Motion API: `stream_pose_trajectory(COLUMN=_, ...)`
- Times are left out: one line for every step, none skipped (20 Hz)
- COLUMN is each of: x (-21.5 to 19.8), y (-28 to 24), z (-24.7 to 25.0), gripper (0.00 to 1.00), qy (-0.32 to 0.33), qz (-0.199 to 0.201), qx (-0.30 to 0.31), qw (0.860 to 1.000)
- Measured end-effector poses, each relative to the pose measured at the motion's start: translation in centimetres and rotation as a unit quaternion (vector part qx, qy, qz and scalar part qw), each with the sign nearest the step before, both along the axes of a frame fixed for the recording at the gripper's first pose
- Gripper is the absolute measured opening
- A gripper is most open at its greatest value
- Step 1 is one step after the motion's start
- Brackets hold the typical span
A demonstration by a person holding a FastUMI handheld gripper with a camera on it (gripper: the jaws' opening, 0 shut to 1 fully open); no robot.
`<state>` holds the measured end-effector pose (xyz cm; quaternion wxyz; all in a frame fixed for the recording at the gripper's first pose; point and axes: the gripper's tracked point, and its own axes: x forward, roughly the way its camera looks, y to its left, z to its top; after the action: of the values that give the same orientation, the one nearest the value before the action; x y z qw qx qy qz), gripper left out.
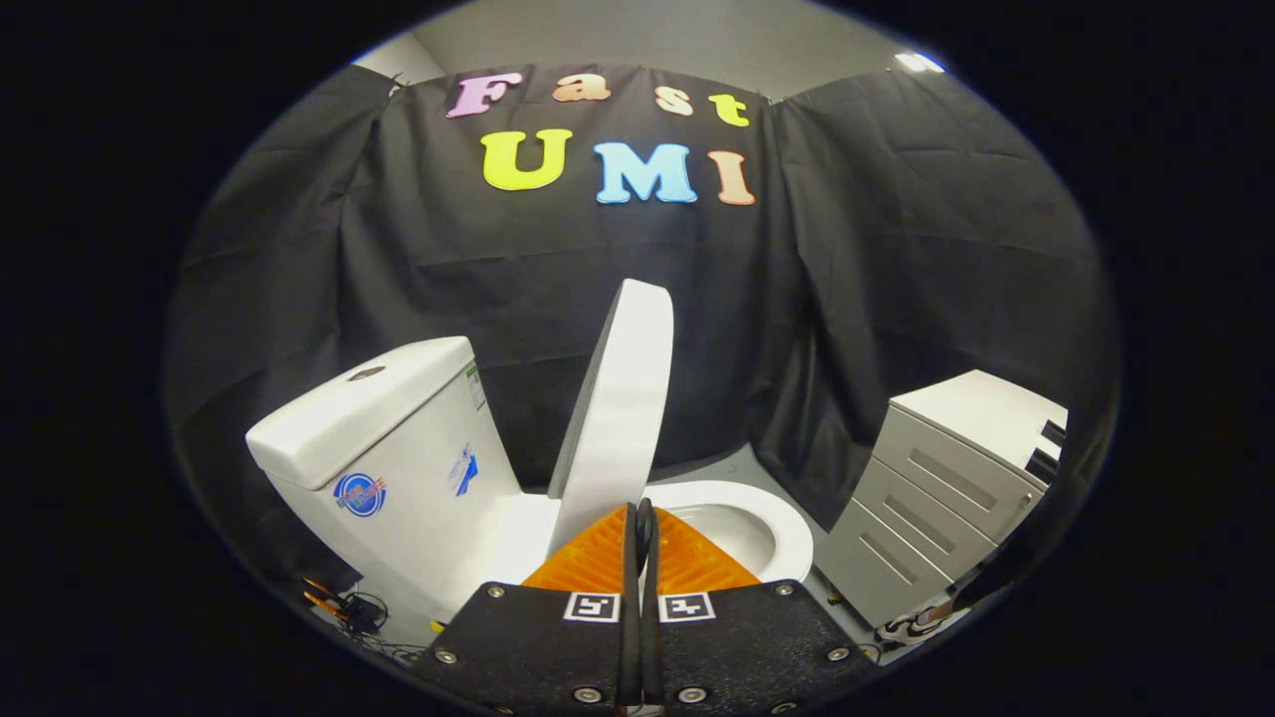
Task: Open the toilet lid.
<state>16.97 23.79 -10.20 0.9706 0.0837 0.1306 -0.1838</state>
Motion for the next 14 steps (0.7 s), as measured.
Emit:
stream_pose_trajectory(x=0.1, y=0.4, z=0.3, gripper=0.0, qy=0.002, qz=0.006, qx=-0.009, qw=1.0)
stream_pose_trajectory(x=0.1, y=0.7, z=0.5, gripper=0.0, qy=0.003, qz=0.011, qx=-0.016, qw=1.0)
stream_pose_trajectory(x=0.2, y=1.1, z=0.8, gripper=0.0, qy=0.002, qz=0.015, qx=-0.018, qw=1.0)
stream_pose_trajectory(x=0.3, y=1.6, z=1.0, gripper=0.0, qy=-0.002, qz=0.018, qx=-0.016, qw=1.0)
stream_pose_trajectory(x=0.5, y=2.1, z=1.3, gripper=0.0, qy=-0.007, qz=0.022, qx=-0.014, qw=1.0)
stream_pose_trajectory(x=0.6, y=2.5, z=1.5, gripper=0.0, qy=-0.011, qz=0.026, qx=-0.011, qw=1.0)
stream_pose_trajectory(x=0.7, y=3.0, z=1.7, gripper=0.0, qy=-0.014, qz=0.029, qx=-0.01, qw=0.999)
stream_pose_trajectory(x=0.9, y=3.4, z=1.8, gripper=0.0, qy=-0.017, qz=0.033, qx=-0.011, qw=0.999)
stream_pose_trajectory(x=1.1, y=3.7, z=2.0, gripper=0.0, qy=-0.019, qz=0.036, qx=-0.012, qw=0.999)
stream_pose_trajectory(x=1.2, y=4.2, z=2.1, gripper=0.0, qy=-0.022, qz=0.04, qx=-0.014, qw=0.999)
stream_pose_trajectory(x=1.3, y=4.7, z=2.4, gripper=0.0, qy=-0.023, qz=0.045, qx=-0.019, qw=0.999)
stream_pose_trajectory(x=1.6, y=5.3, z=2.5, gripper=0.0, qy=-0.024, qz=0.052, qx=-0.026, qw=0.998)
stream_pose_trajectory(x=1.7, y=5.8, z=2.7, gripper=0.0, qy=-0.023, qz=0.059, qx=-0.034, qw=0.997)
stream_pose_trajectory(x=1.8, y=6.3, z=2.8, gripper=0.0, qy=-0.023, qz=0.065, qx=-0.036, qw=0.997)
